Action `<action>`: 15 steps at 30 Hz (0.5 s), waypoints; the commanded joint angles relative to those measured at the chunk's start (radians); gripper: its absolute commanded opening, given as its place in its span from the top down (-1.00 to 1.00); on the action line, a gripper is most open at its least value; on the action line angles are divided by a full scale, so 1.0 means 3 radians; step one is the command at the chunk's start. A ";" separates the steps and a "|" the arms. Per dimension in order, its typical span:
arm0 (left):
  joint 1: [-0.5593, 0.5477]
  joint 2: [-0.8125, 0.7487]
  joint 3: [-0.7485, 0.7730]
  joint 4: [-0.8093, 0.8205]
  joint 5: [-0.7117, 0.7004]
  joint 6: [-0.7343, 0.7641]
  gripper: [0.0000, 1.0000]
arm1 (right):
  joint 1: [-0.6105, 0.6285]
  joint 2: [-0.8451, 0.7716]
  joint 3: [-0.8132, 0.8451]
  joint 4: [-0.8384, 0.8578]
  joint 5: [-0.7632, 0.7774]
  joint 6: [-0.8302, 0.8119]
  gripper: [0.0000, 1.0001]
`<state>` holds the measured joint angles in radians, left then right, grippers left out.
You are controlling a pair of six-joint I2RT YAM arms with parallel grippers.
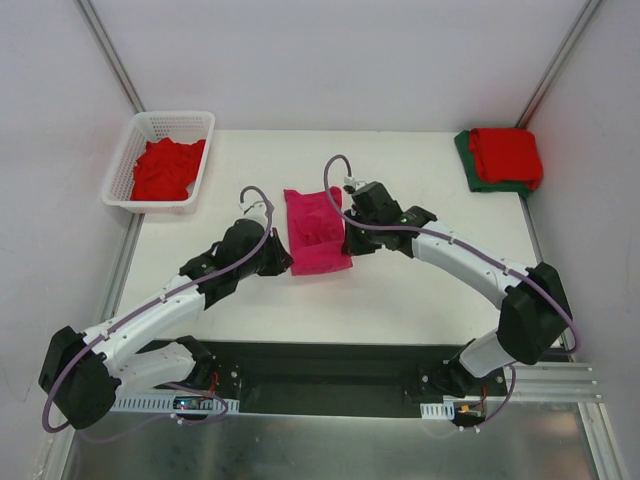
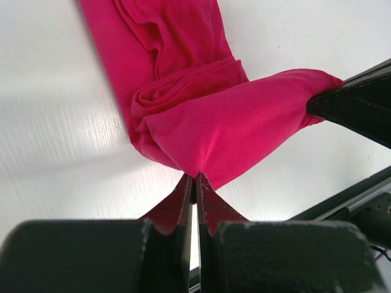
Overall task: Fold and stack the t-shirts
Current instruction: Fold the long partially folded tshirt into a neat square
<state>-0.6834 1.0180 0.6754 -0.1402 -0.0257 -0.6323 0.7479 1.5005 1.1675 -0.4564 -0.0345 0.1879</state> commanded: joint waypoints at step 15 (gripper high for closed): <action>0.0422 0.0401 0.0601 0.0120 0.0254 0.0471 1.00 | -0.0233 0.0342 0.0746 -0.0125 -0.0161 -0.0253 0.97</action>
<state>-0.5739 1.1183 0.7750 -0.1310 0.0273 -0.5442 0.6968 1.5990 1.3132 -0.4728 -0.0875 0.1425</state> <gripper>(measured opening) 0.009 0.033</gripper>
